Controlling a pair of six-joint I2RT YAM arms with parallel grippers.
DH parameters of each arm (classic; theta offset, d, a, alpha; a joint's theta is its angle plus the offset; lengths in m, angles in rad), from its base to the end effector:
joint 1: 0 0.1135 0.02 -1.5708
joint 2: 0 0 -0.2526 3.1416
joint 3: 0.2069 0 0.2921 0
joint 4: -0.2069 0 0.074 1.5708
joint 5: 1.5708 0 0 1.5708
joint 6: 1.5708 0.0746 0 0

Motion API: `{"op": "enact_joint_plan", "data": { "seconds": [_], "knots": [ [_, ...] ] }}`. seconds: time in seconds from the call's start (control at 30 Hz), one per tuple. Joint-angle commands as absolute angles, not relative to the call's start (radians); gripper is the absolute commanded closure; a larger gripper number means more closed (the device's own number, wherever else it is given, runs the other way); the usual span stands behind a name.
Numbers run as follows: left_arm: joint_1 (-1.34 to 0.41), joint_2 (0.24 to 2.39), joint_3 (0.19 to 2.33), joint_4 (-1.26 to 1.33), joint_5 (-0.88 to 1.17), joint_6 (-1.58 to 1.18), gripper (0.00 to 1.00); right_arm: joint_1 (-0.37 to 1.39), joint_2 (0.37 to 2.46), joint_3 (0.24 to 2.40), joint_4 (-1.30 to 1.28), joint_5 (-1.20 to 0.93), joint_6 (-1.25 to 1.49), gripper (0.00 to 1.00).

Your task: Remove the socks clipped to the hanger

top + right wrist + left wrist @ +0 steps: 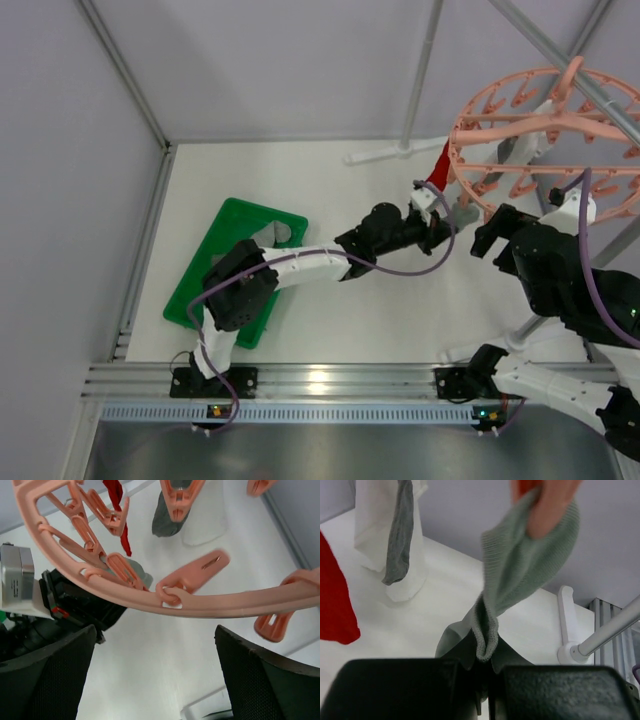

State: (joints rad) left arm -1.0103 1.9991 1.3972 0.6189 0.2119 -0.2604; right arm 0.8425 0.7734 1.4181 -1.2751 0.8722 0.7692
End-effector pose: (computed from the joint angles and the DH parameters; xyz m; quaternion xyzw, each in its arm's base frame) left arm 0.2745 -0.4669 0.2334 0.3255 0.6211 -0.4805 0.5267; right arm 0.1293 0.0592 0.4378 0.1616 0.8145 0.0355 0.5560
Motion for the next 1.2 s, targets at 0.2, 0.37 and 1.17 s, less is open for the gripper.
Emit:
{"op": "enact_joint_plan", "data": {
  "seconds": [0.2,0.37,1.17],
  "knots": [
    [-1.131,1.965,1.413,0.515,-0.164,-0.158,1.0,0.854,0.629,1.321,-1.345,0.862,0.845,0.0],
    [-1.14,1.986,1.469,0.434,-0.248,-0.126,1.0,0.854,0.632,1.35,-1.429,0.824,0.887,0.01],
    [-1.206,1.887,1.336,0.399,-0.578,0.083,1.0,0.854,0.781,1.603,-1.206,0.581,0.715,0.01]
  ]
}}
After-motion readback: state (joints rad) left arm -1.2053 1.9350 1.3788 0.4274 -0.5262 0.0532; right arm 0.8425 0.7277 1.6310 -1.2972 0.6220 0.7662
